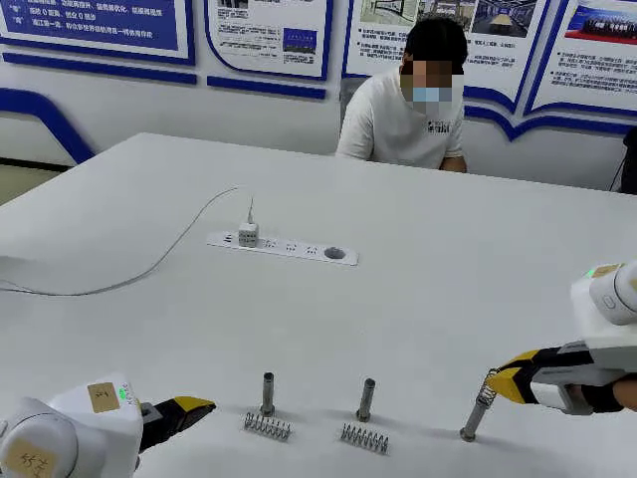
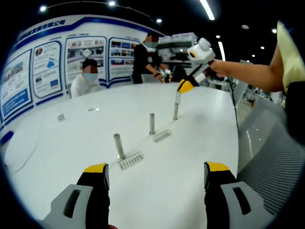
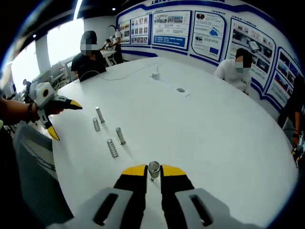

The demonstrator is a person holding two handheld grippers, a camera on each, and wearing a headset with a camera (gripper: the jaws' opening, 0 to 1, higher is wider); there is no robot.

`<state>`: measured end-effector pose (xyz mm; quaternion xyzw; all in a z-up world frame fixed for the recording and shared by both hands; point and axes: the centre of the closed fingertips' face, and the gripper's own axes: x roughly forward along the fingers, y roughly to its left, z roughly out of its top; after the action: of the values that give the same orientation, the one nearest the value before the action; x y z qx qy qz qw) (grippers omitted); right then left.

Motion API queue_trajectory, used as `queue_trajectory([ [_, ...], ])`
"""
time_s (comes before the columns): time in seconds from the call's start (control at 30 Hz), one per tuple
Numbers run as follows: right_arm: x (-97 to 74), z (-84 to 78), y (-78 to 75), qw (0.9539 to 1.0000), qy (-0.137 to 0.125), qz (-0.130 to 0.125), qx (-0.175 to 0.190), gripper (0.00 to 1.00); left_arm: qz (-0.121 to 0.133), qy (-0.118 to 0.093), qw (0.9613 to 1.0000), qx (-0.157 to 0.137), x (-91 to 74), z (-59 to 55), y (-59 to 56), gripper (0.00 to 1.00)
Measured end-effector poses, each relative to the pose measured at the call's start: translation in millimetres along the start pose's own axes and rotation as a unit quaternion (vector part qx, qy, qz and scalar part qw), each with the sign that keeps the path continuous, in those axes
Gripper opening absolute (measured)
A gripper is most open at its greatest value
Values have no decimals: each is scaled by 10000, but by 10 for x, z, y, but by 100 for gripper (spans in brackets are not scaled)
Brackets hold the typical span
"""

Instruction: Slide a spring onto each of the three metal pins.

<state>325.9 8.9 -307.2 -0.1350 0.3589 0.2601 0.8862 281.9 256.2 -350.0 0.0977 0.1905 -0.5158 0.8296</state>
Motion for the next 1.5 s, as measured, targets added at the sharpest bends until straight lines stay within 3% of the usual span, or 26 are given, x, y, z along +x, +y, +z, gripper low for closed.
queue_trajectory([
  [0.97, 319, -253, 3, 9993, 223, 101, 290, 12, -7, 64, 10000, -47, 19, -51, 1, 83],
  [1.5, 392, -356, 17, 9990, 378, 113, 228, 12, -22, 74, 10000, -61, 24, -54, -14, 83],
])
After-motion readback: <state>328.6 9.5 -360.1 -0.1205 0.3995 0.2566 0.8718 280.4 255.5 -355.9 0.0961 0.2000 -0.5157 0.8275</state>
